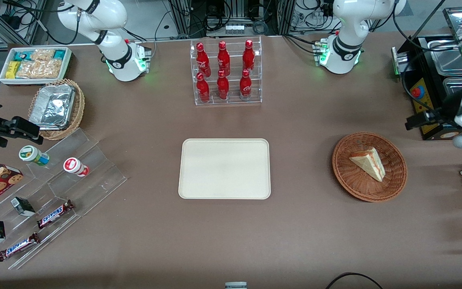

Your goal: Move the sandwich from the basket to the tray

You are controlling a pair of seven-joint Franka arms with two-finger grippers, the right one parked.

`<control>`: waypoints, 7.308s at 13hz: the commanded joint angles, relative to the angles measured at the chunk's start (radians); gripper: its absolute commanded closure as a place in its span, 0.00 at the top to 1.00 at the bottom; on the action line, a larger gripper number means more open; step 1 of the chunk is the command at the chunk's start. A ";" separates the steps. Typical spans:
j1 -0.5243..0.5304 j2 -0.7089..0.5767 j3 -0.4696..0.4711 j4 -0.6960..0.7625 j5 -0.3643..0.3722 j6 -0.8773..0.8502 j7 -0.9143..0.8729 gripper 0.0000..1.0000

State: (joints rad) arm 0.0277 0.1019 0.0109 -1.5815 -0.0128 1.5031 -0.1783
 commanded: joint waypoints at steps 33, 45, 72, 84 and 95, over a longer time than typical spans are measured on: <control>0.021 0.236 -0.019 -0.476 -0.033 0.720 -0.619 0.27; 0.020 0.331 -0.402 -0.095 0.020 0.439 -0.486 0.21; -0.385 0.729 -0.407 0.150 0.234 0.643 -0.527 0.33; -0.367 0.656 -0.382 0.187 0.223 0.593 -0.630 1.00; -0.005 0.236 -0.384 0.094 0.157 0.188 -0.388 1.00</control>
State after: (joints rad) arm -0.0398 0.4299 -0.3651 -1.4178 0.1662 1.7230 -0.6172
